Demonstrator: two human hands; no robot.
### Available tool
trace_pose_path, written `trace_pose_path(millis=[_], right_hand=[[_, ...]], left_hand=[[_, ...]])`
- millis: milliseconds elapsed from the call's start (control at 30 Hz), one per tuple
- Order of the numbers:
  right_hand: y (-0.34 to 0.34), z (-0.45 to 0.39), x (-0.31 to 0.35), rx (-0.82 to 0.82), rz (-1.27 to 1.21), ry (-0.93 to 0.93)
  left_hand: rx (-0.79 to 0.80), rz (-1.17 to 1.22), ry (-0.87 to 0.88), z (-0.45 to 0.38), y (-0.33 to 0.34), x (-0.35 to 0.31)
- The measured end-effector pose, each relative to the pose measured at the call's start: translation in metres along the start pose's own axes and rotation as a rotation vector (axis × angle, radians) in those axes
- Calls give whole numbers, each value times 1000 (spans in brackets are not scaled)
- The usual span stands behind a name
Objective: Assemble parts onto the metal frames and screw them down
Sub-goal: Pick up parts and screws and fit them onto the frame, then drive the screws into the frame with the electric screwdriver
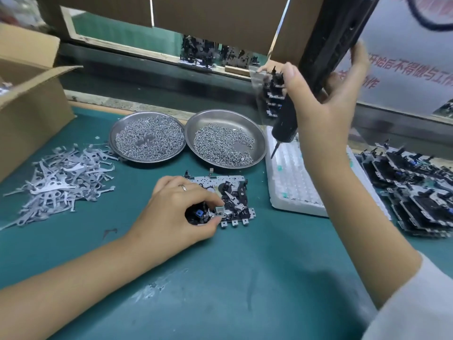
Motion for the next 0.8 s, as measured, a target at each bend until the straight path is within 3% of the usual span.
trace_pose_path(millis=[467, 800], right_hand=[[35, 57, 15, 146, -425, 42], [43, 73, 13, 151, -447, 85]], left_hand=[[-28, 39, 1, -2, 0, 2], [-37, 30, 28, -1, 1, 6]])
Point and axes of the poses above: each hand's wrist, its own z-axis away from the middle knuckle, its own y-axis out of the palm, x = y × z, the point moved 1 cm from there along -z, towards the middle knuckle, and after that the axes turned 14 degrees about z, right-handed, at the moved point
